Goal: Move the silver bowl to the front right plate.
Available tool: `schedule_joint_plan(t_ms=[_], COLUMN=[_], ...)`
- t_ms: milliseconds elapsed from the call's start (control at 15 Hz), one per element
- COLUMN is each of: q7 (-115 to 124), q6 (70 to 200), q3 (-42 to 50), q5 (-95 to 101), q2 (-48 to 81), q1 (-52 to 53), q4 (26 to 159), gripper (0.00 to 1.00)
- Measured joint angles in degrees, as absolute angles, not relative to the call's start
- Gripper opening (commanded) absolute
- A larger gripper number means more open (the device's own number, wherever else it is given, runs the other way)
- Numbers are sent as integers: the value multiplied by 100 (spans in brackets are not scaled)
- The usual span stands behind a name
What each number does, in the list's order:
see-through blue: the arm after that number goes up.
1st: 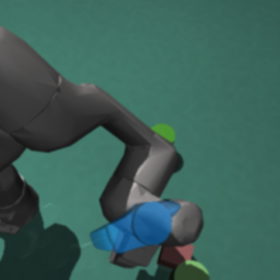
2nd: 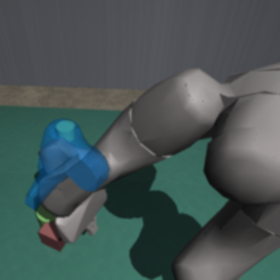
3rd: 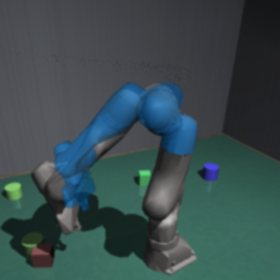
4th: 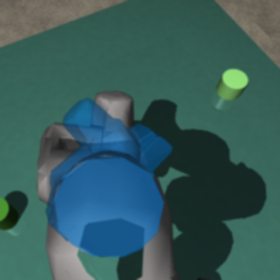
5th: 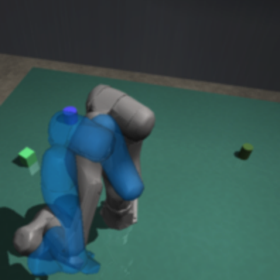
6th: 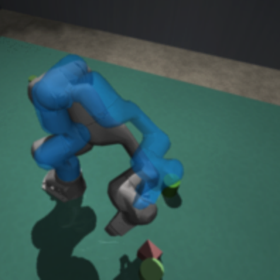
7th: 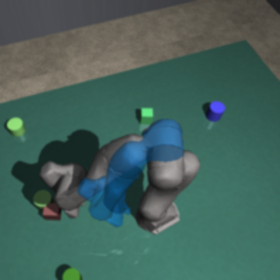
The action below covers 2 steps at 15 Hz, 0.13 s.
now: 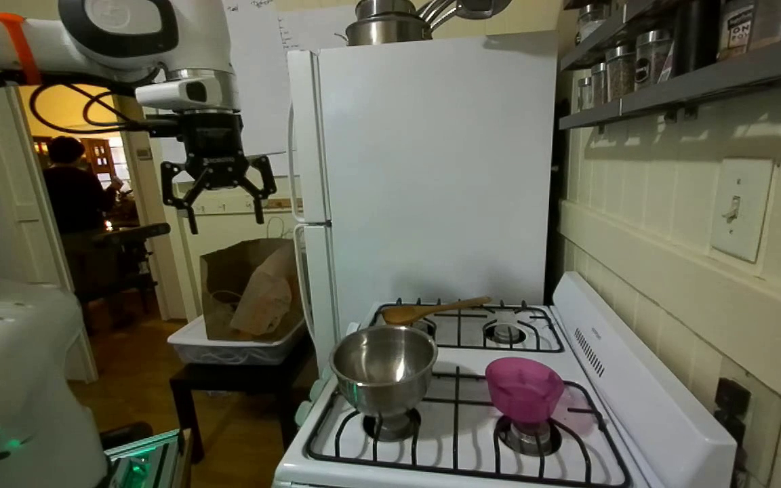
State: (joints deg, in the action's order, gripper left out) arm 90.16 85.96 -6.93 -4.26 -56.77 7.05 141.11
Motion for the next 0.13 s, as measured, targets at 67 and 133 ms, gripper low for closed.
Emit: schedule_joint_plan(t_ms=[67, 133], q7=[8985, 8972], q6=[8595, 8595], q3=[-694, -694], q5=[-426, -426], q2=[-5698, -5683], q1=[705, 705], q4=[14113, 14123], gripper=[100, 100])
